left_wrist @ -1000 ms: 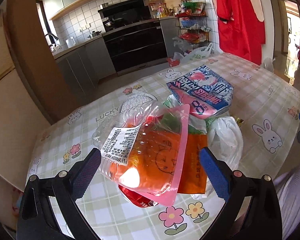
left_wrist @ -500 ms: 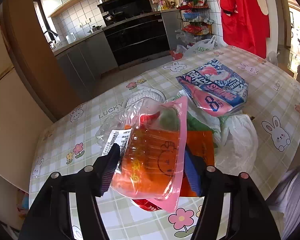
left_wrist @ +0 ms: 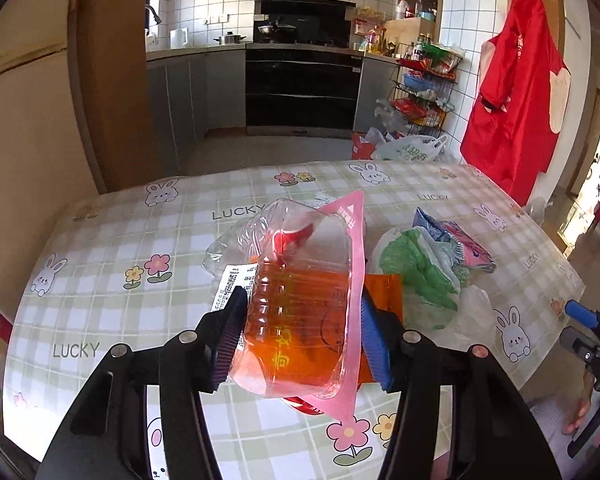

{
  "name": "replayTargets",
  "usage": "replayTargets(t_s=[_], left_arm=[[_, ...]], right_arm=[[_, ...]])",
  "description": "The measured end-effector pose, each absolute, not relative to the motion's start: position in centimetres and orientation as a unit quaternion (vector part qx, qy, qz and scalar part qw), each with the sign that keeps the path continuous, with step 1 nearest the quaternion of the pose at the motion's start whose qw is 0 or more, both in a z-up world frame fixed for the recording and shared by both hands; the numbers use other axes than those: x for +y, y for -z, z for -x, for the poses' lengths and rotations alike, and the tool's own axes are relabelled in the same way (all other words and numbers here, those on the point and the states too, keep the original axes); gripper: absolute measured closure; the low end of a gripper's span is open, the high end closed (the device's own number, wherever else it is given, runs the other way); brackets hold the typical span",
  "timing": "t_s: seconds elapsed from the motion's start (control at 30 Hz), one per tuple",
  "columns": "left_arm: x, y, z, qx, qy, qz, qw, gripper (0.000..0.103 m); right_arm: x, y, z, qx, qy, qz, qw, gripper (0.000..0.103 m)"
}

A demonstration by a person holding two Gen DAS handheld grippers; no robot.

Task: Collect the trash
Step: 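Lift the container off the table with the left tool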

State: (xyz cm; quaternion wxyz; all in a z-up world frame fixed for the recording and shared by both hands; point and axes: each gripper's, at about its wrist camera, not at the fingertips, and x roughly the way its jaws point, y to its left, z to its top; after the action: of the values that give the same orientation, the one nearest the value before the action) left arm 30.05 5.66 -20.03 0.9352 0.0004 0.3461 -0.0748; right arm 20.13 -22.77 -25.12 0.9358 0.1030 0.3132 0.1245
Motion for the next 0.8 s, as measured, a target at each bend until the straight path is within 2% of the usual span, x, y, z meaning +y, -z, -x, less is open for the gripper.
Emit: replayTargets(t_s=[0.17, 0.37, 0.5, 0.67, 0.73, 0.8], left_arm=[[7.5, 19.5, -29.9, 0.341, 0.068, 0.04, 0.937, 0.05], [8.6, 18.0, -29.1, 0.32, 0.055, 0.029, 0.945, 0.05], [8.6, 17.4, -28.5, 0.312, 0.034, -0.029, 0.949, 0.05], [5.2, 20.0, -27.6, 0.317, 0.029, -0.233, 0.919, 0.05], [4.9, 21.5, -27.4, 0.338, 0.055, -0.249, 0.906, 0.05], [5.7, 22.0, -27.3, 0.352, 0.06, -0.219, 0.908, 0.05]], right_arm=[[-22.2, 25.0, -20.4, 0.316, -0.127, -0.097, 0.935, 0.006], [-21.6, 24.8, -20.4, 0.319, -0.128, -0.092, 0.935, 0.006], [-21.0, 24.5, -20.2, 0.318, -0.131, -0.088, 0.935, 0.006], [-20.5, 24.2, -20.2, 0.319, -0.135, -0.083, 0.934, 0.006], [-20.4, 23.9, -20.1, 0.317, -0.137, -0.082, 0.935, 0.006], [-20.3, 23.8, -19.9, 0.315, -0.138, -0.079, 0.936, 0.006]])
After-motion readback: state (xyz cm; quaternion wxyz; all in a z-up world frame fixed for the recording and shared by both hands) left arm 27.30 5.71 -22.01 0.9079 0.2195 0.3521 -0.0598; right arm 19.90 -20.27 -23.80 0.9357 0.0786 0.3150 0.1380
